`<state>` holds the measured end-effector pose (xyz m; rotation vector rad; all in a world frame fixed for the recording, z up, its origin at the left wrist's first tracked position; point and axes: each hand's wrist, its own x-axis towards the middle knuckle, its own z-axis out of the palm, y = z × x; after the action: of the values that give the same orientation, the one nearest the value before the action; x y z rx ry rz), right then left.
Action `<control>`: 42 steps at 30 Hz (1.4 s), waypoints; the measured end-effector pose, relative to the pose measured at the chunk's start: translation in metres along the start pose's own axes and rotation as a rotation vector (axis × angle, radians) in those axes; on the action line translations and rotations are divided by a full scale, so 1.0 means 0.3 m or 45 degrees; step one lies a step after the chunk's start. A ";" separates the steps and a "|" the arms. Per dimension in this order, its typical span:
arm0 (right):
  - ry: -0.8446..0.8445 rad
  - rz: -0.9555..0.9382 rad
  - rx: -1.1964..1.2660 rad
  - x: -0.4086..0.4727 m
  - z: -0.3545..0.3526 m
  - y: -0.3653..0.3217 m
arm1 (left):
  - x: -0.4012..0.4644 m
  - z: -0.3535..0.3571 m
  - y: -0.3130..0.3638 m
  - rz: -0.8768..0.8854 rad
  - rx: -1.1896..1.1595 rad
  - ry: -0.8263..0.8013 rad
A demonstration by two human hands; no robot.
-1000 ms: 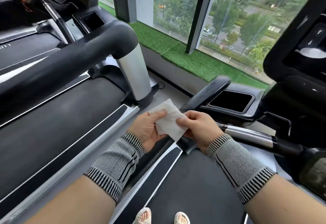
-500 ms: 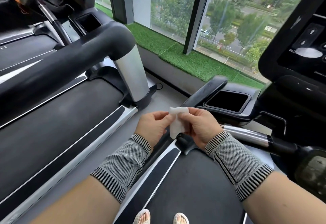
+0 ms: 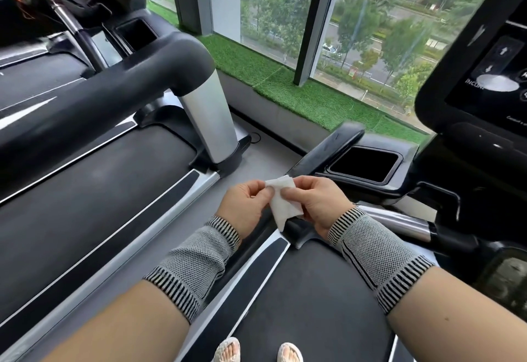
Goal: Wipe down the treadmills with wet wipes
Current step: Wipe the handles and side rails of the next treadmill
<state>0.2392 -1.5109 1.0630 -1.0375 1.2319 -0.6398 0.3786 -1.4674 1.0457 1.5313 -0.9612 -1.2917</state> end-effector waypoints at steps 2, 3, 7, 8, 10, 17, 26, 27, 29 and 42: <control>0.162 -0.123 -0.283 0.047 -0.023 0.005 | 0.019 -0.020 -0.037 0.112 0.545 0.056; 0.270 -0.221 -0.518 0.078 -0.038 0.002 | 0.023 -0.029 -0.053 0.122 0.817 0.047; 0.495 -0.455 -1.267 0.166 -0.070 -0.050 | 0.020 -0.044 -0.100 0.030 1.291 -0.023; 0.484 -0.466 -1.389 0.185 -0.067 -0.053 | 0.025 -0.044 -0.115 0.020 1.321 -0.031; 0.422 -0.445 -1.591 0.214 -0.051 -0.042 | 0.032 -0.045 -0.130 -0.009 1.336 -0.060; -0.147 -0.491 -1.988 0.212 0.071 0.060 | 0.054 -0.078 -0.137 -0.013 1.303 -0.133; -0.303 -0.585 -2.127 0.234 0.106 0.045 | 0.061 -0.078 -0.157 -0.003 1.264 -0.108; -0.389 -0.624 -2.131 0.233 0.105 0.052 | 0.062 -0.079 -0.158 0.003 1.262 -0.105; -0.272 -0.562 -2.154 0.267 0.061 0.015 | 0.061 -0.079 -0.162 0.017 1.267 -0.092; -0.260 -0.633 -2.066 0.288 0.033 0.022 | 0.060 -0.082 -0.176 0.042 1.223 -0.075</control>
<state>0.2698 -1.5796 1.0185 -2.7050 1.1882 0.3048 0.4067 -1.4647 0.9914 2.1559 -1.7873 -0.8637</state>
